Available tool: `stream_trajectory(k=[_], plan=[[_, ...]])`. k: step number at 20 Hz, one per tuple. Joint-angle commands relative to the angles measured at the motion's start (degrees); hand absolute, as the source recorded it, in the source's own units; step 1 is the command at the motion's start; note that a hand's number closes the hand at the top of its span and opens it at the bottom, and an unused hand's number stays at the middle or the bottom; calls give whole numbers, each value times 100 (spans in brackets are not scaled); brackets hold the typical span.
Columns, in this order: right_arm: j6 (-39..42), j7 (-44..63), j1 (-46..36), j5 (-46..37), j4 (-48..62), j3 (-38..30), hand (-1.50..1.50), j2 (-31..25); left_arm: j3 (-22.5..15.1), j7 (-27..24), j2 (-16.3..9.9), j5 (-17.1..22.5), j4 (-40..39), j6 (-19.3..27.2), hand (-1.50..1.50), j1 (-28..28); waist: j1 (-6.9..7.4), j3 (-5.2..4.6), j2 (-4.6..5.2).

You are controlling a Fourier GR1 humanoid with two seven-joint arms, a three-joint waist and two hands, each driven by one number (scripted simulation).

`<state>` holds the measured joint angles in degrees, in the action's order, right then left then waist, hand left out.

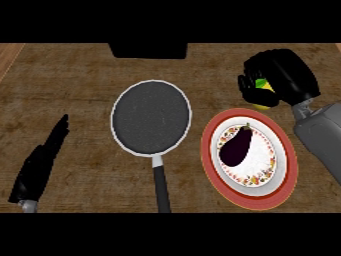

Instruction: Pick the lemon from the plate and place it in the pan

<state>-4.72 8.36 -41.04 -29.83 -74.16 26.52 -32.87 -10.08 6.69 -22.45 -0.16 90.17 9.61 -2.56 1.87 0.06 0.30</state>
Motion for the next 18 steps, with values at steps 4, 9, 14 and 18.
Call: stream_trajectory(k=[4, 9, 14, 18], plan=[[71, -496, -1083, 83, 910, -292, 150, 1189, 213, -196, -34, 34, -90, -156, 0, -169, -26, -7, -6], [107, -485, -1811, 67, 2106, -367, 150, 2216, -71, 124, 294, -195, -24, -32, 0, 130, -3, -7, 21], [-128, -474, -2188, 62, 3205, -526, 150, 3131, 5, -131, 179, -223, 174, -127, 0, -261, 72, -8, 26], [-397, -760, -2422, 304, 4105, -234, 150, 3268, -17, -200, 310, -300, -22, -106, 0, -84, 172, -10, 61]])
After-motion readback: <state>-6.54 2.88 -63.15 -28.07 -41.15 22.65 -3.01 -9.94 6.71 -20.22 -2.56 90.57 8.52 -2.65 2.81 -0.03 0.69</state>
